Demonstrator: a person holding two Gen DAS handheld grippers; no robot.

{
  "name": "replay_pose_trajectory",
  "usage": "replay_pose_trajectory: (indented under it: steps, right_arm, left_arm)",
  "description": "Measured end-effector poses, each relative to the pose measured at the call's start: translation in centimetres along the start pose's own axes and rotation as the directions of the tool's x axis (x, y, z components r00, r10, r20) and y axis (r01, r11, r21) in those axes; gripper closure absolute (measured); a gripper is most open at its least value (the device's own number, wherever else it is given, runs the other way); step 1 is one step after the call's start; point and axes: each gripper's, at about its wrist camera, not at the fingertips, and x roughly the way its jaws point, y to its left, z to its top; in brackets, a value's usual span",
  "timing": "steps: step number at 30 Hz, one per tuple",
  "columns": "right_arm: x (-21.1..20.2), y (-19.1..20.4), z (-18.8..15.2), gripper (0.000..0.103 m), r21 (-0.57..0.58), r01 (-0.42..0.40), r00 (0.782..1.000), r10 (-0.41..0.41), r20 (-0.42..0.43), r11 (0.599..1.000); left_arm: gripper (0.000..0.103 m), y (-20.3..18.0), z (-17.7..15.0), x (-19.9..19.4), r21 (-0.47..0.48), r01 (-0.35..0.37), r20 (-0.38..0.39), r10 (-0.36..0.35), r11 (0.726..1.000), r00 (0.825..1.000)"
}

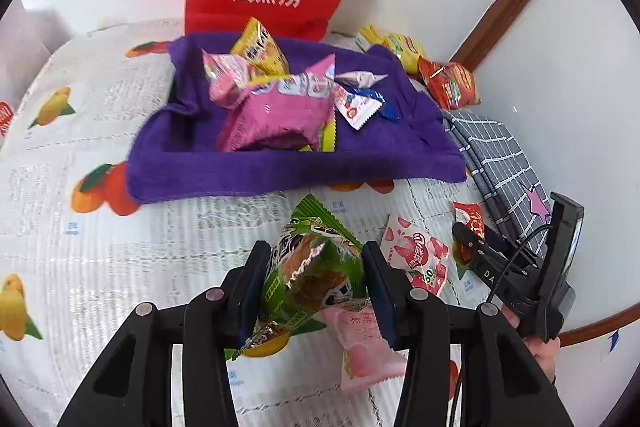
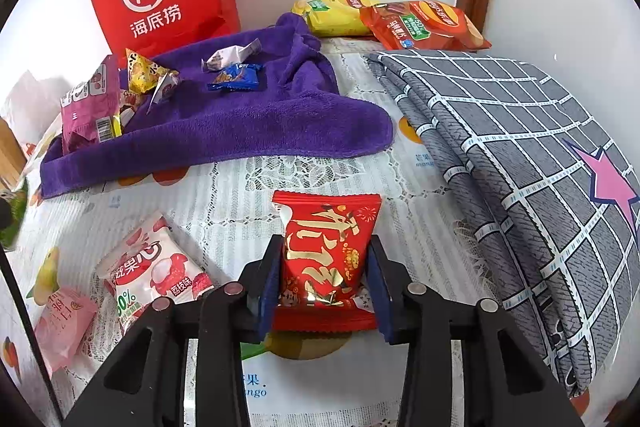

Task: Organize snacks
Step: 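Carry the red and green packets over the purple towel with both tools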

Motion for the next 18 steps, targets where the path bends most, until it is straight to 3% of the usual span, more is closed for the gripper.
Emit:
replay_pose_trajectory:
  steps: [6, 9, 18]
  right_arm:
    - [-0.9, 1.2, -0.9, 0.064, -0.02, 0.027, 1.0, -0.027, -0.004, 0.999]
    - [-2.0, 1.6, -1.0, 0.064, 0.006, -0.019, 1.0, 0.019, -0.014, 1.0]
    - [-8.9, 2.5, 3.2, 0.064, 0.015, -0.054, 0.991, 0.052, 0.12, 0.998]
  left_arm:
    - [0.058, 1.0, -0.6, -2.1, -0.016, 0.02, 0.014, -0.02, 1.0, 1.0]
    - [0.058, 1.6, -0.7, -3.6, -0.021, 0.02, 0.033, -0.019, 1.0, 0.999]
    - [0.058, 1.6, 0.5, -6.2, -0.031, 0.052, 0.094, -0.048, 0.998, 0.994]
